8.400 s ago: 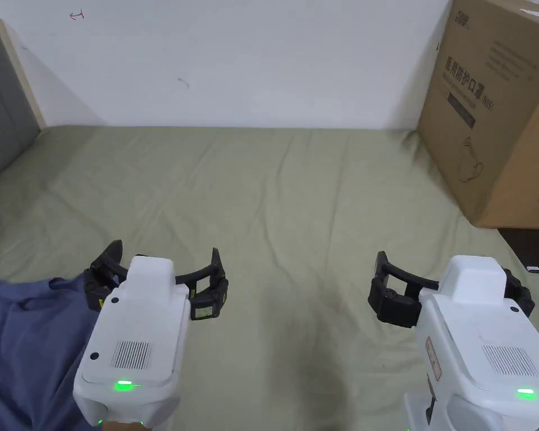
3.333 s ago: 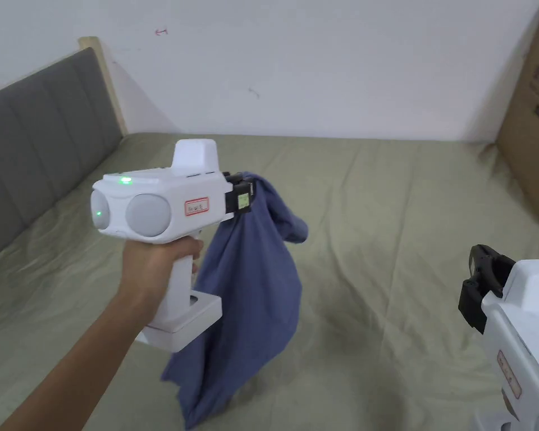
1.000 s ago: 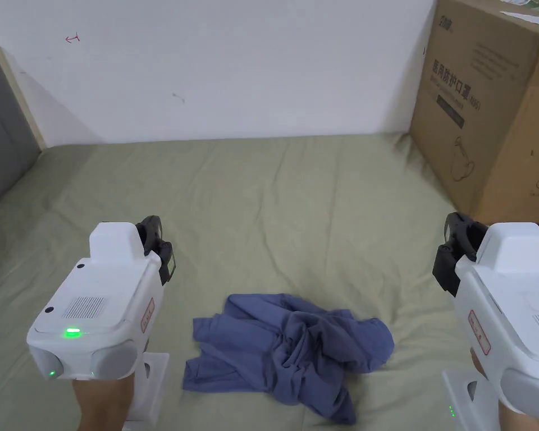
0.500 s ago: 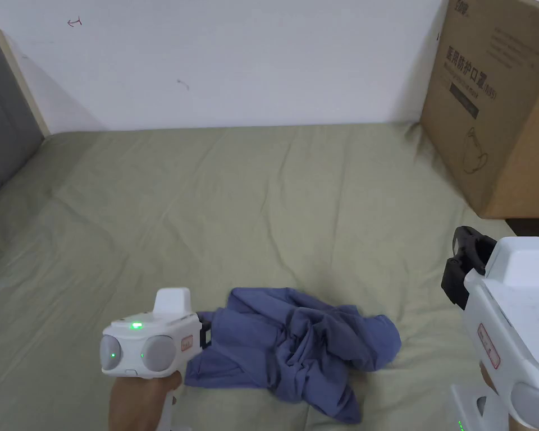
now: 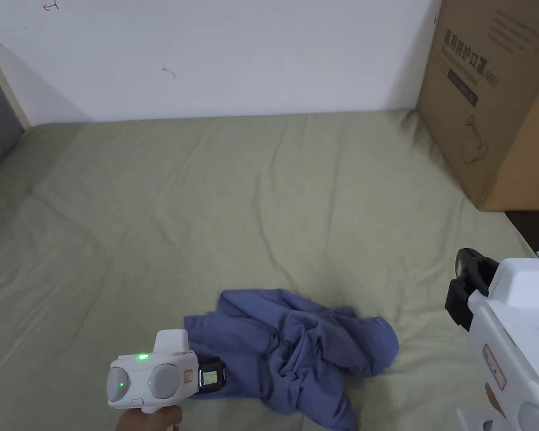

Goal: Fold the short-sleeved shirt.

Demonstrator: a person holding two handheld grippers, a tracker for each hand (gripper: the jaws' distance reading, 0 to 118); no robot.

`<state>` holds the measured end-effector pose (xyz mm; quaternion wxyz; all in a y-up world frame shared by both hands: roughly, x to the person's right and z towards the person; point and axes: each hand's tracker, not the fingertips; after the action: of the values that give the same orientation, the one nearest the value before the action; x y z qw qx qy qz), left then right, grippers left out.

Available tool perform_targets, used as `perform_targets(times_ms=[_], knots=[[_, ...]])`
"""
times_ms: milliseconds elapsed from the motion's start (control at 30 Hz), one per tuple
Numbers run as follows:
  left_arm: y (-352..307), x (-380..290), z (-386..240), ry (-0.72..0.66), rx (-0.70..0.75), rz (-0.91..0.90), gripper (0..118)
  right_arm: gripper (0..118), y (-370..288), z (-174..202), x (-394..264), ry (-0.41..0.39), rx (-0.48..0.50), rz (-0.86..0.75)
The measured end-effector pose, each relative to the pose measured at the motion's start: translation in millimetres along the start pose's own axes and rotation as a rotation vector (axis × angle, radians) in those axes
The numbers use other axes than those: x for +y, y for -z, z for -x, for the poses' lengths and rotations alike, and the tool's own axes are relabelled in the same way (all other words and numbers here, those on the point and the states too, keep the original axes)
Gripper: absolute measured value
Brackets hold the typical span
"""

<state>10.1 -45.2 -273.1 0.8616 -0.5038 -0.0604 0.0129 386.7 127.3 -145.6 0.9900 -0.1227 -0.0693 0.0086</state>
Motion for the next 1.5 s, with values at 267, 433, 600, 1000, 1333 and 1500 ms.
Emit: perform_targets(times_ms=[267,433,600,1000,1333,1500], knots=[[4,-2,-8,0.079,-0.029,-0.002,6,0,21,0,-13,0.018,0.049,0.062],[-4,1,-5,0.103,-0.058,-0.061,5,16,68,-1,-41,0.105,0.081,0.262],[-43,-1,-5,0.072,-0.105,-0.145,5,91,123,6,-84,0.080,0.092,0.453],[-43,-5,1,0.054,-0.146,-0.166,5,47,164,51,-137,0.020,0.159,0.757],[-70,7,13,-0.051,-0.231,-0.246,5,11,111,45,-50,-0.045,0.246,0.462],[-101,45,30,-0.082,-0.239,-0.357,5,11,99,8,11,-0.073,0.202,0.326]])
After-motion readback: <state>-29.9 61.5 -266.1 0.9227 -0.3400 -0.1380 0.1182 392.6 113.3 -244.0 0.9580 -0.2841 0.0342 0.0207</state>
